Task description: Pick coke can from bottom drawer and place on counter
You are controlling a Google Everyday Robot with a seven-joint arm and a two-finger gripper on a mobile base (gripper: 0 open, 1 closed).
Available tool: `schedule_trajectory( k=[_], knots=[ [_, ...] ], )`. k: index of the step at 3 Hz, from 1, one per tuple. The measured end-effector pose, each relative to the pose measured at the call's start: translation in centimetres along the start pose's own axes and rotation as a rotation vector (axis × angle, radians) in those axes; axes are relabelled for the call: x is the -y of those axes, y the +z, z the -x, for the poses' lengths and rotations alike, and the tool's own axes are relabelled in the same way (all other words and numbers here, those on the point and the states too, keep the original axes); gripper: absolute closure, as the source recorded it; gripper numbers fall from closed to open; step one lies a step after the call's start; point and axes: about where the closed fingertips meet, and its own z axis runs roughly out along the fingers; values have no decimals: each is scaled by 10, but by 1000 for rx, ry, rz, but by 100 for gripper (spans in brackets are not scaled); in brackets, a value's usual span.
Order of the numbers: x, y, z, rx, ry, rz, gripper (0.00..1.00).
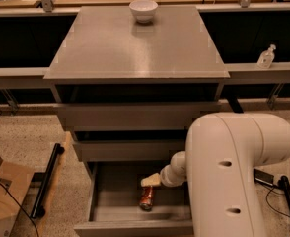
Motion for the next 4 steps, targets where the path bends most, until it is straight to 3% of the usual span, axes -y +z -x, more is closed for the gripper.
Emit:
schedule_trajectory(
  k=[2,3,4],
  knots=[
    [0,83,-7,-63,103,-8,0],
    [0,89,-4,-62,105,-4,0],
    [4,105,-19,-106,168,20,0]
  ],
)
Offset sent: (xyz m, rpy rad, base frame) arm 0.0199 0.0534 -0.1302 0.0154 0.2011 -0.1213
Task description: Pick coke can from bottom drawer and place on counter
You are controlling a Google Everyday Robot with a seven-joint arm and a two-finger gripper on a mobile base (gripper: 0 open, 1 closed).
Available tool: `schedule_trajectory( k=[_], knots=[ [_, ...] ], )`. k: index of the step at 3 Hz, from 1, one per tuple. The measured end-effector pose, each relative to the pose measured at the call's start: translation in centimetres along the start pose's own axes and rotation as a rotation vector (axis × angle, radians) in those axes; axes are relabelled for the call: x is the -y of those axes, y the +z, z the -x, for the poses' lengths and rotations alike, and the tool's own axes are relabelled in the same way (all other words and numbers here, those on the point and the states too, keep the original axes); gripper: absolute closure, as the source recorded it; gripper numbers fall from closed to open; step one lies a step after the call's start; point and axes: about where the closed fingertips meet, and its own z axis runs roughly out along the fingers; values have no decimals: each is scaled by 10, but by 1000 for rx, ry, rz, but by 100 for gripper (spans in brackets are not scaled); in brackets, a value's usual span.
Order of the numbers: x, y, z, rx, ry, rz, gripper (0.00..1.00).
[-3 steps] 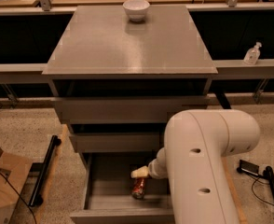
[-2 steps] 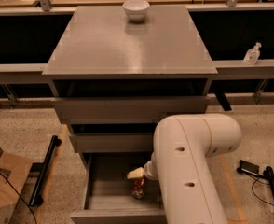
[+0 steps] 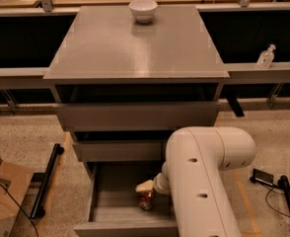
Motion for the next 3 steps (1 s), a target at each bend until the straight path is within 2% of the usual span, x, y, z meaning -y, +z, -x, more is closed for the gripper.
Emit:
schedule_trajectory(
  k=[2,3],
  knots=[
    [3,50,12,-30,113,35,0],
    [-5,70,13,-49,139,62,0]
  ],
)
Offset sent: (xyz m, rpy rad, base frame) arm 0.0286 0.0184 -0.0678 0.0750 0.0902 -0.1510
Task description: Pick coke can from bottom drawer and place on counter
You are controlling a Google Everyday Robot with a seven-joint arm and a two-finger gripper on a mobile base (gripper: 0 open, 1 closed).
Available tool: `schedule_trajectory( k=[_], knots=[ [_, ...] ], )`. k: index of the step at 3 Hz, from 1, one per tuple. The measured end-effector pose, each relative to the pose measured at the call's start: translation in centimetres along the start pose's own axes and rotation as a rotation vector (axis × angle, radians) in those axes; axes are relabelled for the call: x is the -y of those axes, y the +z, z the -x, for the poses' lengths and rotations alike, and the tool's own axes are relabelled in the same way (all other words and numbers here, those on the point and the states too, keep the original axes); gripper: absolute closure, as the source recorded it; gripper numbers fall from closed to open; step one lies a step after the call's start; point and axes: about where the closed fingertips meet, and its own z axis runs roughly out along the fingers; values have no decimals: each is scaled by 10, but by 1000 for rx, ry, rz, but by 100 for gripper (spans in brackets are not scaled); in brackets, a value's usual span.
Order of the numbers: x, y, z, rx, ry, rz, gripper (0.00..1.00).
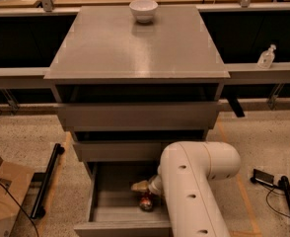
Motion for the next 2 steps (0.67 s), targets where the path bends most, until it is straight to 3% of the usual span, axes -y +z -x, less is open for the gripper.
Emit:
schedule_trajectory(
  k=[1,2],
  knots=[
    [-8,26,-4,-41,31,24,0],
    [-12,41,-6,-63,49,33,17]
  ],
)
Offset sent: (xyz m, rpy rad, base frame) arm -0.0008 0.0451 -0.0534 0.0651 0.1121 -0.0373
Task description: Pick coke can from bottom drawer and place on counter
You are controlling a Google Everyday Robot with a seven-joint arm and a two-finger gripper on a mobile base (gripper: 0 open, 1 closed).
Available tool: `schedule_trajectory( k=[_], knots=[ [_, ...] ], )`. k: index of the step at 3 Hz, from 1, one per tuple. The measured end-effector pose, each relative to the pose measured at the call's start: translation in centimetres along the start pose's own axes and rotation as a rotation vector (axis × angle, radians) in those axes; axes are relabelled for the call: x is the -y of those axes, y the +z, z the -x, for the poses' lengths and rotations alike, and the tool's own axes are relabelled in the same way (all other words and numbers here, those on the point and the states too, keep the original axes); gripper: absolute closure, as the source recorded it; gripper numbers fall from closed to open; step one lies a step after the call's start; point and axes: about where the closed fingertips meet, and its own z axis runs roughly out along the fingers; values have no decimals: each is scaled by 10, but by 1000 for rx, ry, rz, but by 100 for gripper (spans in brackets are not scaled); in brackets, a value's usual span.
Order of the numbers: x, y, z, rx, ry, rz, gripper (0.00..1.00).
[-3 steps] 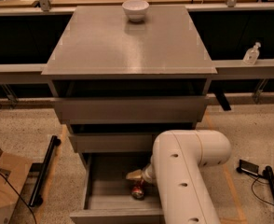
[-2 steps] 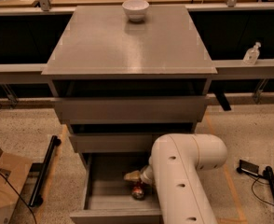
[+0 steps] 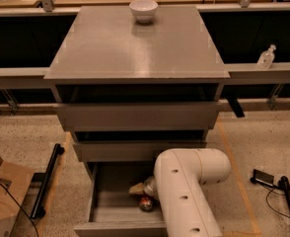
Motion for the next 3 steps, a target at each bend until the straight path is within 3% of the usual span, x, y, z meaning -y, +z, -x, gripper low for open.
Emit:
schedule_trajectory(
  k=[1,3],
  knots=[
    [-3,-7,-1,0,0,0,49],
    [-6,-26,1,33,-1,-3,95]
  ],
)
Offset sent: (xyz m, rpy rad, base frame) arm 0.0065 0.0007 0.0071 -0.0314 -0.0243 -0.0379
